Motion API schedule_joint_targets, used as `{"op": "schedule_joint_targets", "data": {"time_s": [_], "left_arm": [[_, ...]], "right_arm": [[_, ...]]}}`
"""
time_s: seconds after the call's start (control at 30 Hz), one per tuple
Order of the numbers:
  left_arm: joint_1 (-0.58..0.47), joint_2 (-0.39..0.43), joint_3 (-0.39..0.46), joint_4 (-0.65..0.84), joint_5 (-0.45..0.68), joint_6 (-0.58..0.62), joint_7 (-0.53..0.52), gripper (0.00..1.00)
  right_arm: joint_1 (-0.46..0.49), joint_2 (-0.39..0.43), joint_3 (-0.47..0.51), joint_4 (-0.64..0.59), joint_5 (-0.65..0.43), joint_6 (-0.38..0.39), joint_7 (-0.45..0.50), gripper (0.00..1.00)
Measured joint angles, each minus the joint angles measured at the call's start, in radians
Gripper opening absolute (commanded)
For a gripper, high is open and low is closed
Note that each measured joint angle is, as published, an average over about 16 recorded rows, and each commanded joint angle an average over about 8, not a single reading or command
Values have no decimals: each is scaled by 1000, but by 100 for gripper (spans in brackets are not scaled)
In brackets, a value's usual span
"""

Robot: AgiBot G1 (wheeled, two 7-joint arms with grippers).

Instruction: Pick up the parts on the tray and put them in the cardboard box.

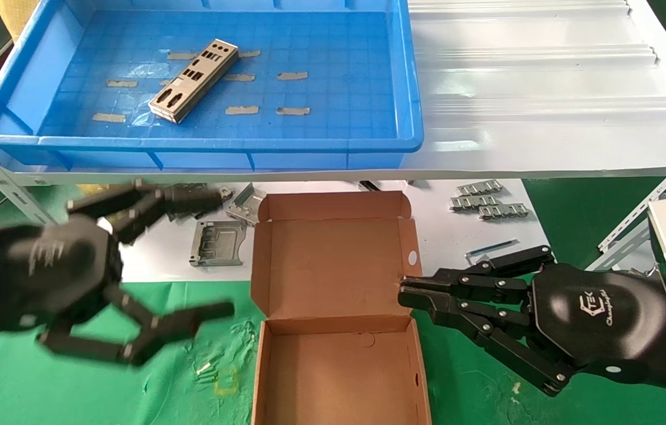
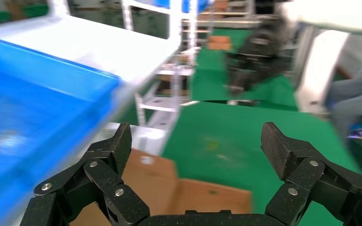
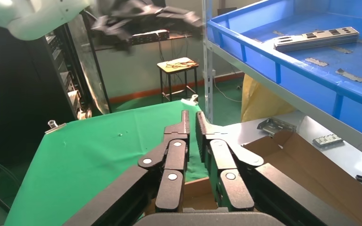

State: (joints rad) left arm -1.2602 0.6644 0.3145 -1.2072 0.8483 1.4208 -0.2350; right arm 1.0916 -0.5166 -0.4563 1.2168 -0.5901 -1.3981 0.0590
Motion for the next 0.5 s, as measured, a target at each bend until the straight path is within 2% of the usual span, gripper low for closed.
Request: {"op": "schedule_joint_targets", "data": {"time_s": [0.2, 0.5], "left_arm": [[-198, 96, 63, 148, 150, -70, -36, 100], [-468, 269, 170, 478, 379, -179, -42, 100]], "right_arm": [[0, 0, 0, 0, 0, 0, 0, 0], [0, 0, 0, 0, 0, 0, 0, 0]]}}
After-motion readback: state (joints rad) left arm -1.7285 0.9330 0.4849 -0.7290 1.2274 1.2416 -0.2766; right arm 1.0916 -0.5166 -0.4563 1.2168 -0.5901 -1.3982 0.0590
